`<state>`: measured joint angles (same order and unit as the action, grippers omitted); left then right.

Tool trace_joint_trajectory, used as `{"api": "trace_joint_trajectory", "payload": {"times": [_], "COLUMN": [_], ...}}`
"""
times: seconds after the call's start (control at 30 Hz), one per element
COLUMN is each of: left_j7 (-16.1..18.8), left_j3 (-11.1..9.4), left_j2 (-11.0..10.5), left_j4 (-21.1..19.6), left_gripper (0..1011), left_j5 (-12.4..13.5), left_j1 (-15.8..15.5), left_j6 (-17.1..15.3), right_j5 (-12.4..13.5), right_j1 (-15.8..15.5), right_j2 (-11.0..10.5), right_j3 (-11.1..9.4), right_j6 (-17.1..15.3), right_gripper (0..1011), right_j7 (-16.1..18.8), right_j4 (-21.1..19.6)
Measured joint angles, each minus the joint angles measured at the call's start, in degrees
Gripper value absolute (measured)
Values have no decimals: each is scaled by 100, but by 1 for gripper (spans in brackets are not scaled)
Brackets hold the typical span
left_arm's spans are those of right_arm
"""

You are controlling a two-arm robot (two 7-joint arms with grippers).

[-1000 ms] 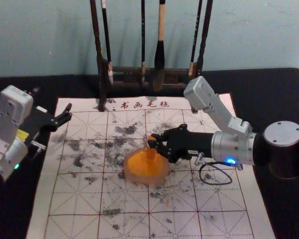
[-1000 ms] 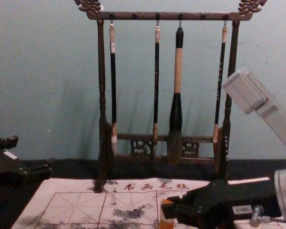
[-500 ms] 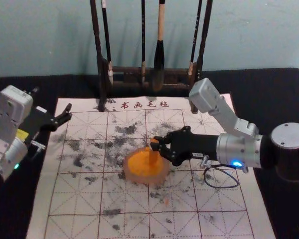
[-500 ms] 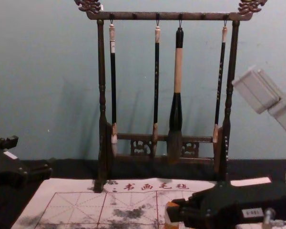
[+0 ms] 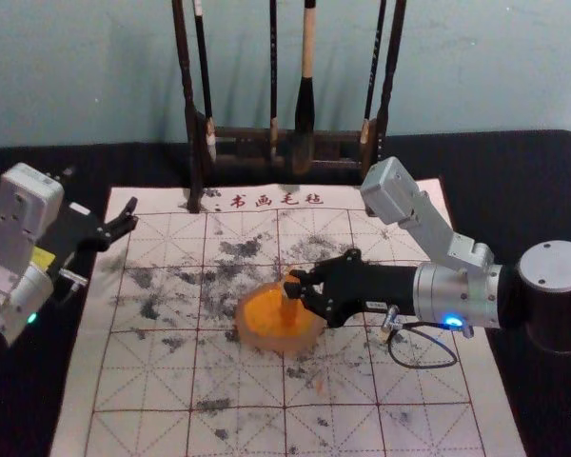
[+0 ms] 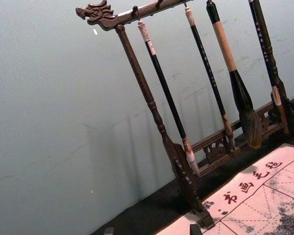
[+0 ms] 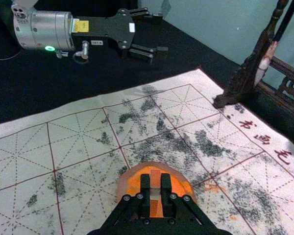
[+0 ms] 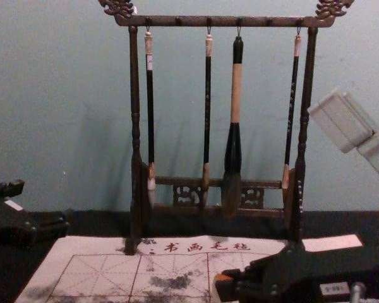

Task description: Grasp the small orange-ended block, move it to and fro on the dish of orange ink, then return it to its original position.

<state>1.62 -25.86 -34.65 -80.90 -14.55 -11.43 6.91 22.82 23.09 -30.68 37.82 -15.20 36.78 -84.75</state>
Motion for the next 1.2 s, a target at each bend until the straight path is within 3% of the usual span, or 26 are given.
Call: {"api": "trace_joint_trajectory", "payload": {"times": [1.2], "left_j7": [0], "left_j3": [0], "left_j2": [0], "left_j4": [0], "left_gripper": [1001], "left_j5": [0], "left_j1": [0], "left_j6": [0], "right_j5": [-68], "right_j1": [257], "right_j2": [379], "right_j3": [253], "right_j6": [-66], "right_gripper": [126], "right_j7": [-45], "right_j4": [358]}}
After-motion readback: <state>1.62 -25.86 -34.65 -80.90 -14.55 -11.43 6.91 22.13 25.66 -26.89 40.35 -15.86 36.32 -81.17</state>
